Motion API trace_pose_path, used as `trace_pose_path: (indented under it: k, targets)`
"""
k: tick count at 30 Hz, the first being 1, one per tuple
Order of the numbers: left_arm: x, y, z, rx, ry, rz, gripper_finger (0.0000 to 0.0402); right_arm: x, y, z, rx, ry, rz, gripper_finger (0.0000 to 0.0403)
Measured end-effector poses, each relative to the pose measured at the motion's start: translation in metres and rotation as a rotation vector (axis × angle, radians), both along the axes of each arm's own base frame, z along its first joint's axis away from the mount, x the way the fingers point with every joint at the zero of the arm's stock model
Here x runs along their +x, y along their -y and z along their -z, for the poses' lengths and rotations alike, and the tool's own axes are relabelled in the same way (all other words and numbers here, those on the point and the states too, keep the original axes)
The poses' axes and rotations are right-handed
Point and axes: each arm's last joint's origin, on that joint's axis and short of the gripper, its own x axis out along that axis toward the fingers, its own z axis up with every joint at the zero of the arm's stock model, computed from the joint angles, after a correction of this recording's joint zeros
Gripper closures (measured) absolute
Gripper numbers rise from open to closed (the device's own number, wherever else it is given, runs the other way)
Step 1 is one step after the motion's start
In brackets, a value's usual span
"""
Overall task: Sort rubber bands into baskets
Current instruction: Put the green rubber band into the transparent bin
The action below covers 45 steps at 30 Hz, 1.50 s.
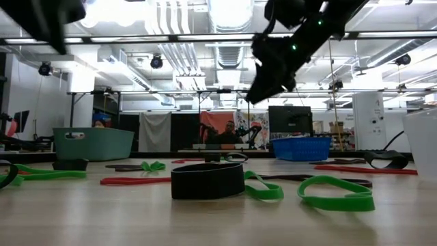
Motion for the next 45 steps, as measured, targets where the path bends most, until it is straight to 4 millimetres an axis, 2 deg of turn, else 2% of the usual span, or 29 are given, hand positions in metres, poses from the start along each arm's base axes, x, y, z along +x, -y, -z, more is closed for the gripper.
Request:
trace_pose_path:
  k: [6,9,14,19,24,29,37,45]
  targets:
    - [0.016,-0.035,0.01,0.104,0.076,0.135,0.0273,0.01,-0.022,-0.002,-0.028,0.068,-0.098,0.0216]
    - [0.017,-0.054,0.017,0.142,0.12,0.169,0.0283,0.015,-0.035,-0.002,-0.051,0.087,-0.155,0.0216]
    - [0.014,-0.08,0.025,0.142,0.267,0.251,0.0288,0.018,-0.063,0.006,-0.076,0.047,-0.27,0.0216]
    - [0.0,-0.101,0.03,0.187,0.402,0.318,0.0288,0.02,-0.086,0.014,-0.045,0.046,-0.318,0.0216]
    - [-0.013,-0.118,0.033,0.261,0.505,0.315,0.0288,0.033,-0.091,0.028,0.016,0.111,-0.273,0.0216]
    - [-0.026,-0.129,0.034,0.302,0.57,0.283,0.0288,0.06,-0.092,0.044,0.0,0.114,-0.277,0.0216]
    - [-0.039,-0.137,0.028,0.356,0.61,0.071,0.0288,0.104,-0.088,0.057,-0.091,0.083,-0.326,0.0216]
    - [-0.044,-0.141,0.021,0.414,0.64,-0.043,0.0288,0.126,-0.09,0.078,-0.084,0.055,-0.414,0.0216]
